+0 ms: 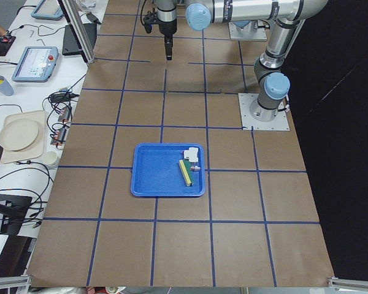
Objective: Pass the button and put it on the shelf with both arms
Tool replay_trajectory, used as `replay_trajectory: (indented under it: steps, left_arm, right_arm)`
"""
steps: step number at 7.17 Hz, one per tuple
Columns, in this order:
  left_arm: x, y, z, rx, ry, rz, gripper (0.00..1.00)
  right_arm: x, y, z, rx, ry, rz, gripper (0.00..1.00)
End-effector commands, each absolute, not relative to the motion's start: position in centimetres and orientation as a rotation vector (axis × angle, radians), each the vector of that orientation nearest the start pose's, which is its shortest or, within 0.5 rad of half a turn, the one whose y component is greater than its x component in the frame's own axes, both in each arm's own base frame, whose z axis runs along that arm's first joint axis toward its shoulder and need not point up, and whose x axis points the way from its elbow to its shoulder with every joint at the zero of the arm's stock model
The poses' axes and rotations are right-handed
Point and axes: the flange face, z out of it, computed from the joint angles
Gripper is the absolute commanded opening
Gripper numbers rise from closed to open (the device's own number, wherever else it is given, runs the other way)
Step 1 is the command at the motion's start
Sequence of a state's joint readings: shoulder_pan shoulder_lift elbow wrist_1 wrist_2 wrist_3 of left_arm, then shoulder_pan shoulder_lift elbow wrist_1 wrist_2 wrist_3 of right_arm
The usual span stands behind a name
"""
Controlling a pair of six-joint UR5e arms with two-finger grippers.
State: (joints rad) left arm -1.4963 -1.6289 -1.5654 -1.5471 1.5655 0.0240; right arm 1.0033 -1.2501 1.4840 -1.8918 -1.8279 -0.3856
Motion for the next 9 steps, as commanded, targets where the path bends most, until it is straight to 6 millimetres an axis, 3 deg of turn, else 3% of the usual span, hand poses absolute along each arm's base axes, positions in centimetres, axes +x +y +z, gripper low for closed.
replay_trajectory:
  steps: [1,2,3,4,5,6,7,8,9]
  left_arm:
    - [-10.1,-52.8,46.5,-0.064,3.150,0.122,1.00]
    - [-10.1,-53.9,45.7,-0.071,3.151,0.104,1.00]
    - [-10.2,-53.6,45.9,-0.068,3.151,0.082,1.00]
    - [-10.3,-53.6,45.8,-0.063,3.153,0.082,1.00]
    - [-10.4,-53.7,45.7,-0.061,3.151,0.084,1.00]
    - [-10.4,-53.6,45.9,-0.061,3.151,0.077,1.00]
    - [-10.4,-53.6,45.9,-0.056,3.151,0.079,1.00]
    - [-10.4,-53.8,46.1,-0.042,3.152,0.070,1.00]
    - [-10.4,-53.8,46.4,-0.041,3.152,0.065,1.00]
  right_arm:
    - [-24.5,-58.4,37.9,0.370,3.385,0.092,0.18]
    - [-24.7,-58.6,37.0,0.367,3.385,0.122,0.35]
    - [-24.7,-58.4,37.4,0.354,3.395,0.120,0.90]
    - [-24.8,-58.3,37.4,0.358,3.395,0.130,1.00]
    - [-24.9,-58.0,37.9,0.358,3.392,0.129,1.00]
    - [-24.1,-57.1,39.7,0.350,3.390,0.127,1.00]
    - [-22.7,-55.2,43.7,0.339,3.379,0.128,1.00]
    - [-19.8,-52.3,48.5,0.319,3.397,0.055,1.00]
    - [-15.7,-50.2,50.8,0.289,3.338,0.064,1.00]
